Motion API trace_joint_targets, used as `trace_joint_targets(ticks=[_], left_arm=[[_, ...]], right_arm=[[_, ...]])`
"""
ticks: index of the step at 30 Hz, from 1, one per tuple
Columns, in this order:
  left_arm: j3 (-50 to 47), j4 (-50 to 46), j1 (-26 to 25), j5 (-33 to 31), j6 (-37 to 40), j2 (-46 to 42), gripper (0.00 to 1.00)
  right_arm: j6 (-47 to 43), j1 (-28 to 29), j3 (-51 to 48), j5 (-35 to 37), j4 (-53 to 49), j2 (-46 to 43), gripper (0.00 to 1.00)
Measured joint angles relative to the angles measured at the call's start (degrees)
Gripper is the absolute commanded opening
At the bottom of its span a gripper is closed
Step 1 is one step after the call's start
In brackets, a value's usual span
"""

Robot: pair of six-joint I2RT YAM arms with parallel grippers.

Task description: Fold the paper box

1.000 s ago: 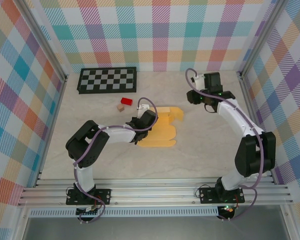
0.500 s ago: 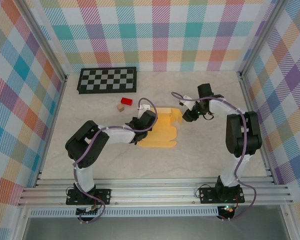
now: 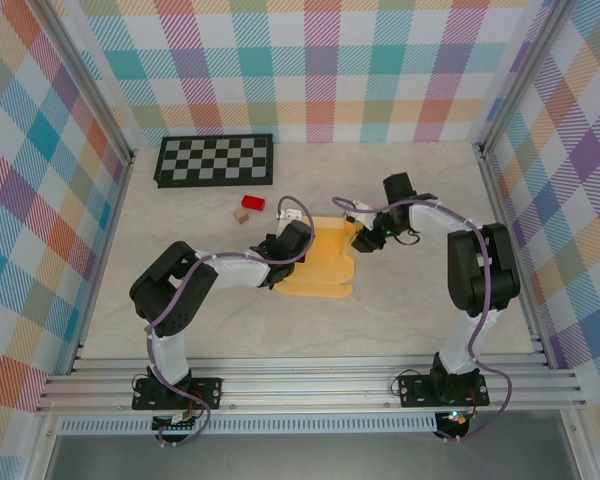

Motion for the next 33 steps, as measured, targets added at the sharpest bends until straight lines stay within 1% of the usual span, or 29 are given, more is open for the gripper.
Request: trace_joint_targets(ticks=[4, 8, 14, 20, 24, 26, 30, 31, 33], left_arm=[[0.0, 0.0, 0.0, 0.4, 0.0, 0.0, 0.00], [0.0, 0.0, 0.0, 0.7, 0.0, -0.1, 0.00], [0.0, 0.0, 0.0, 1.1, -0.1, -0.2, 0.00], [0.0, -0.2, 0.0, 1.5, -1.1, -0.3, 0.00], [0.2, -1.3, 0.0, 1.6, -2.3, -0.5, 0.00], [0.7, -2.4, 0.0, 1.6, -3.3, -0.6, 0.00], [2.3, -5.8, 0.0, 1.6, -5.8, -0.6, 0.00], [2.7, -6.9, 0.0, 1.3, -6.4, -0.6, 0.00], [3.3, -8.7, 0.0, 0.7, -7.6, -0.5, 0.00]], right_arm=[[1.1, 1.6, -1.2, -0.1, 1.6, -0.7, 0.36], [4.5, 1.9, -1.9, 0.3, 4.0, -1.9, 0.32], [13.6, 2.5, -6.0, 3.5, 12.1, -5.0, 0.33], [20.0, 3.9, -8.7, 6.3, 18.4, -5.2, 0.34], [23.1, 5.7, -9.0, 10.9, 20.9, -5.2, 0.33], [25.8, 6.4, -9.0, 13.4, 22.0, -5.2, 0.30], [30.9, 9.6, -9.0, 21.6, 24.2, -5.2, 0.29], [32.2, 10.9, -9.0, 24.3, 24.8, -5.2, 0.28], [34.8, 12.9, -9.0, 28.4, 25.7, -5.1, 0.22]])
